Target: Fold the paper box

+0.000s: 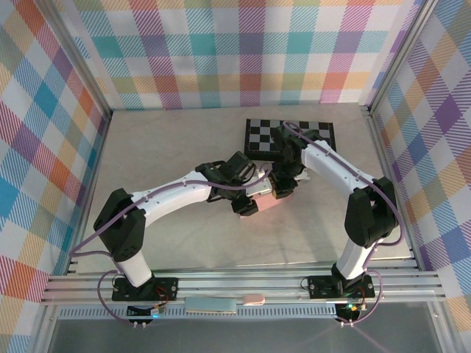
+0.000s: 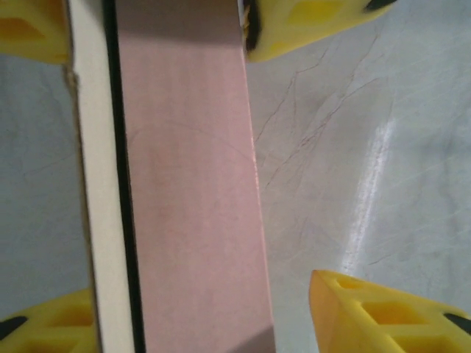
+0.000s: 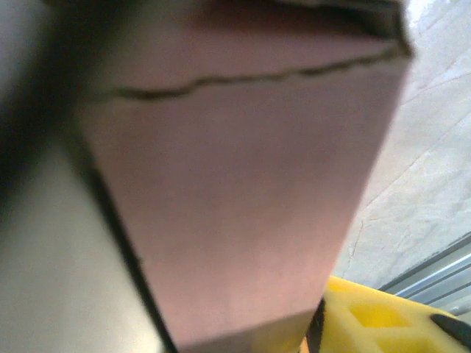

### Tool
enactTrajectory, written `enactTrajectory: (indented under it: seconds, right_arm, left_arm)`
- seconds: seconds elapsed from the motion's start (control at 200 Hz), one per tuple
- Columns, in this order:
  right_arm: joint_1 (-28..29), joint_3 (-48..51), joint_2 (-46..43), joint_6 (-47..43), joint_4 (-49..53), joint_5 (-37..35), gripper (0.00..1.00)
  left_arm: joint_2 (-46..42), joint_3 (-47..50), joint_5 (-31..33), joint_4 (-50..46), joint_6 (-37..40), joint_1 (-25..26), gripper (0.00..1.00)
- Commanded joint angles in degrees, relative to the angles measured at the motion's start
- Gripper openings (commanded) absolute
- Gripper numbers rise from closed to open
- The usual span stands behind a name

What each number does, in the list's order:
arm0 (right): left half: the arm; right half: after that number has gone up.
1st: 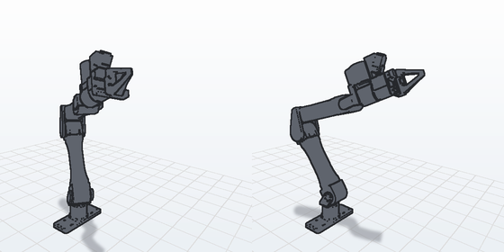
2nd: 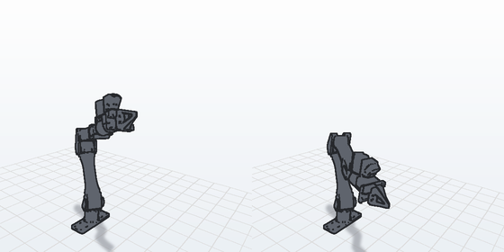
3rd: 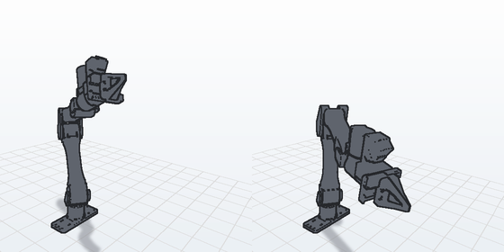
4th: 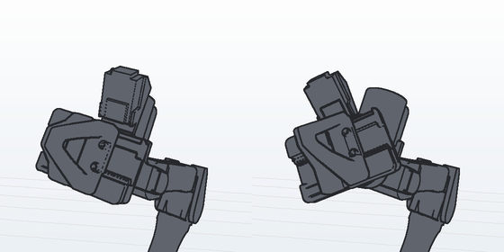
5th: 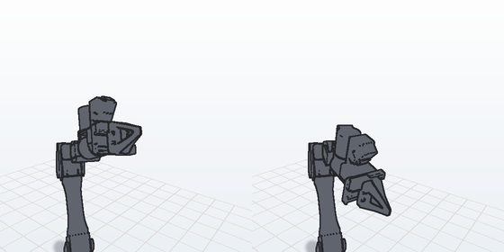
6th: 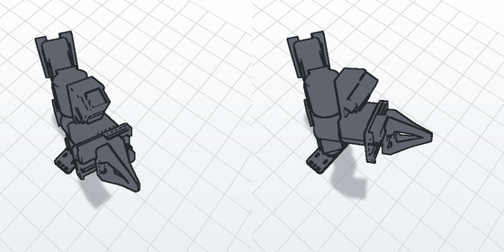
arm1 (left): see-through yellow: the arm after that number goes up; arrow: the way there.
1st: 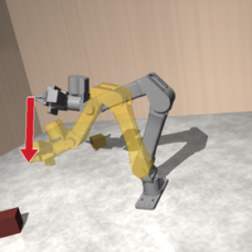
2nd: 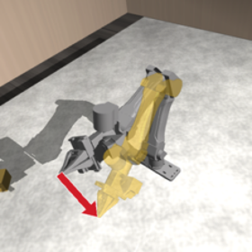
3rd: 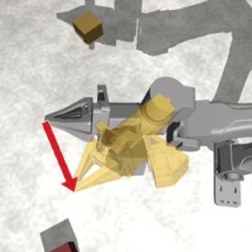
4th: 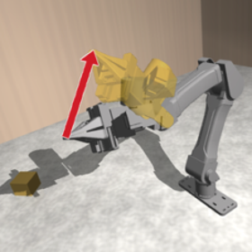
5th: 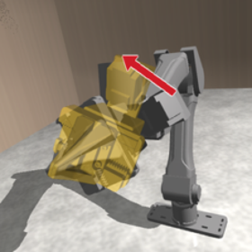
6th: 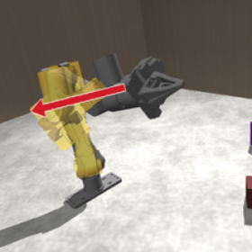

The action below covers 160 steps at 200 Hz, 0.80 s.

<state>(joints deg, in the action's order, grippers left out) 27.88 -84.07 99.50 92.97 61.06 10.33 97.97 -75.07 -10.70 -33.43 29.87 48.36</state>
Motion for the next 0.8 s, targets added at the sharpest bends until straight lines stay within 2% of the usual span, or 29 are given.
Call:
enactTrajectory:
  seconds: [0.0,0.145,0.305,0.47,0.53,0.635,0.795]
  right_arm:
    - [-1.1,-3.7,-0.9,-4.4,0.2,-0.6,0.61]
    - [-3.4,-6.4,-3.7,-12.8,-0.4,-2.5,0.78]
    - [-8.3,-0.2,-13.5,-20.0,-8.5,-2.6,0.81]
    - [-13.0,12.7,-26.0,-27.5,-17.1,-3.0,0.70]
    - [-13.4,18.8,-28.8,-29.6,-23.5,0.2,0.67]
    - [-13.4,27.1,-31.4,-29.4,-30.5,3.4,0.56]
    - [-13.3,35.1,-34.7,-26.9,-37.9,2.8,0.53]
  left_arm:
    - [0.8,-1.2,2.0,-0.1,1.9,0.7,0.51]
    - [0.9,-0.8,2.0,0.3,1.8,0.7,0.45]
    - [0.6,-0.9,2.4,0.4,1.8,0.5,0.42]
    - [-0.1,-0.2,1.9,-0.2,2.4,-0.5,0.41]
    - [-0.6,0.2,1.3,-0.4,2.8,-1.2,0.41]
    - [-1.2,0.6,0.7,-1.2,3.8,-2.0,0.41]
    - [-1.5,0.9,0.4,-2.1,4.6,-3.1,0.42]
